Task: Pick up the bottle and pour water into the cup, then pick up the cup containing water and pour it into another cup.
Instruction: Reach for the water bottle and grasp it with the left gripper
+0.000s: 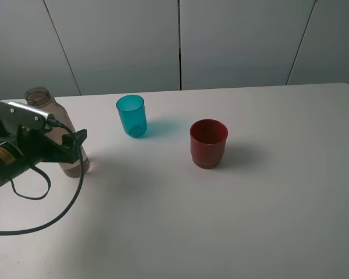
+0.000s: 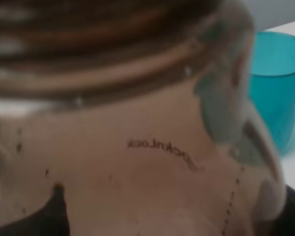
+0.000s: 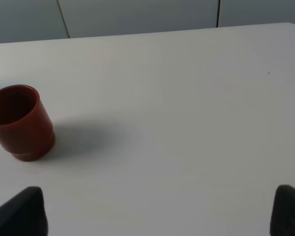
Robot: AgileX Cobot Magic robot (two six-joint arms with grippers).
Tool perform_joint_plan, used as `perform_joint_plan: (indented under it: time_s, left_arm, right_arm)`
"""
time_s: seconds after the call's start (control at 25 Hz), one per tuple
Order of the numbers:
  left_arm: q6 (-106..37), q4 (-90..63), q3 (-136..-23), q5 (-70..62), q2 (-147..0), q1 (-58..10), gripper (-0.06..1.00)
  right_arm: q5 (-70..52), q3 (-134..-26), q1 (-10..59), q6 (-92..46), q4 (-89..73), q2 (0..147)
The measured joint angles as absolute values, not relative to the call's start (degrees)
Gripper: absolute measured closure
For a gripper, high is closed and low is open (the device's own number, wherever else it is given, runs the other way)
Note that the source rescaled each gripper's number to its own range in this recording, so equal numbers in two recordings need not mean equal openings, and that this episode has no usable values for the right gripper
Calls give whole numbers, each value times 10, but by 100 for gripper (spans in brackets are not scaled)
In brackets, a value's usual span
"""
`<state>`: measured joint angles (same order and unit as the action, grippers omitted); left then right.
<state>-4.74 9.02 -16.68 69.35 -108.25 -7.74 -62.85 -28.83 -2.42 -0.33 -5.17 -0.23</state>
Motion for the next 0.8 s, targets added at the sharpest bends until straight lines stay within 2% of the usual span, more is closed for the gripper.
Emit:
perform_joint_plan:
  time_s: [0.4,0.44,0.48,0.56,0.8]
  left_arm:
    - [-61,98,-182,694,-1105,-77,-6]
    - [-61,99,-182,694,-1105,-77,0]
    - [-61,99,-182,694,-1105,-77,16]
    - [-61,99,-182,694,-1105,-77,89]
    - [-58,101,-182,694,-1106,-79,90]
  right_arm:
    - [-628,-288,-24,-3,-52,-2]
    - [-628,-288,-24,-3,-52,-2]
    - [-628,-288,-24,-3,-52,-2]
    - [-628,-288,-24,-3,-52,-2]
    - [-628,-288,-24,0,-52,-2]
